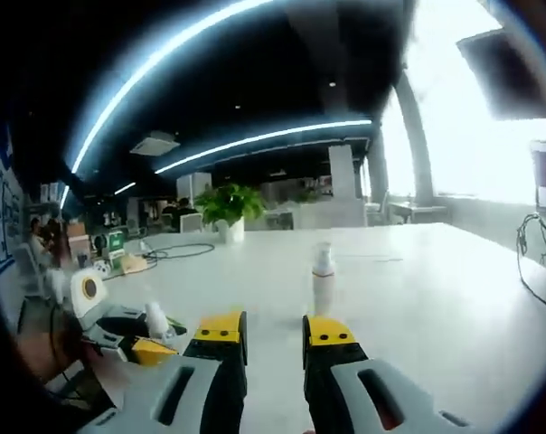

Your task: Clamp pump bottle remove cover press pump head put on cover

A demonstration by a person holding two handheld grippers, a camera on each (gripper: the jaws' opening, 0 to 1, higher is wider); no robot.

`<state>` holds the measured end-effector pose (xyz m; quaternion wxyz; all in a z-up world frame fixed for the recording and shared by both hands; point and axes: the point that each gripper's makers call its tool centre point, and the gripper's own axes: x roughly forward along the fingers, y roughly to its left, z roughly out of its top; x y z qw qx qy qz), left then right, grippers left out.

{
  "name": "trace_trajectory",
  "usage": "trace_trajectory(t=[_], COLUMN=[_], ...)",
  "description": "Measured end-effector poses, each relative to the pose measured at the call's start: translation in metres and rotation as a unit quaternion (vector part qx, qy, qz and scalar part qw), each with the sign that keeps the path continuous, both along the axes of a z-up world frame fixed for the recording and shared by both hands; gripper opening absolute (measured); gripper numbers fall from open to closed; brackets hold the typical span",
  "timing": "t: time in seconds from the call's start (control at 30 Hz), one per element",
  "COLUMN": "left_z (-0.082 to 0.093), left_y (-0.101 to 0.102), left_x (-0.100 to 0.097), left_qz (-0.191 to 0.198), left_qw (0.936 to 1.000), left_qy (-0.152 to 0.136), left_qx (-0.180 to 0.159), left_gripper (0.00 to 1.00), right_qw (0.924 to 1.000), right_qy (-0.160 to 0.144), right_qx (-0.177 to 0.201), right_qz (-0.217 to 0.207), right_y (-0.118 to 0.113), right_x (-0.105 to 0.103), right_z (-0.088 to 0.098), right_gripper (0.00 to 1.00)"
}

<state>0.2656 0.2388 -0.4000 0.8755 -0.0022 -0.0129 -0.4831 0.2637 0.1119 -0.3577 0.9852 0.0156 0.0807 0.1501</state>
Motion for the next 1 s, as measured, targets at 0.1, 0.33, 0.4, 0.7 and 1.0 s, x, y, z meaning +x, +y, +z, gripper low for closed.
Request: trace_trajectory(t=[0.1,0.33,0.4,0.7,1.0], left_z=[0.0,0.0,0.0,0.0,0.0], left_y=[0.0,0.0,0.0,0.0,0.0], left_x=[0.0,-0.001,-0.001,-0.001,-0.001], left_qz=[0.0,0.0,0.001,0.001,0.001], left_qw=[1.0,1.0,1.0,1.0,1.0], left_qy=[0.0,0.0,0.0,-0.001,-0.001], left_qx=[0.0,0.0,0.0,0.001,0.002], left_gripper=[0.15,0.15,0.15,0.15,0.15], right_qw=[0.9999,0.9992,0.999,0.9982,0.995], right_qy=[0.013,0.034,0.034,0.048,0.076], right_qx=[-0.01,-0.019,-0.027,-0.036,-0.066], right_qz=[-0.004,-0.006,-0.01,0.008,0.004], right_y=[0.0,-0.005,-0.011,-0.008,-0.01], right_x=[0.0,0.0,0.001,-0.001,-0.001], right_z=[-0.008,-0.022,-0.023,-0.034,-0.05], right_gripper=[0.19,0.18,0.18,0.17,0.16])
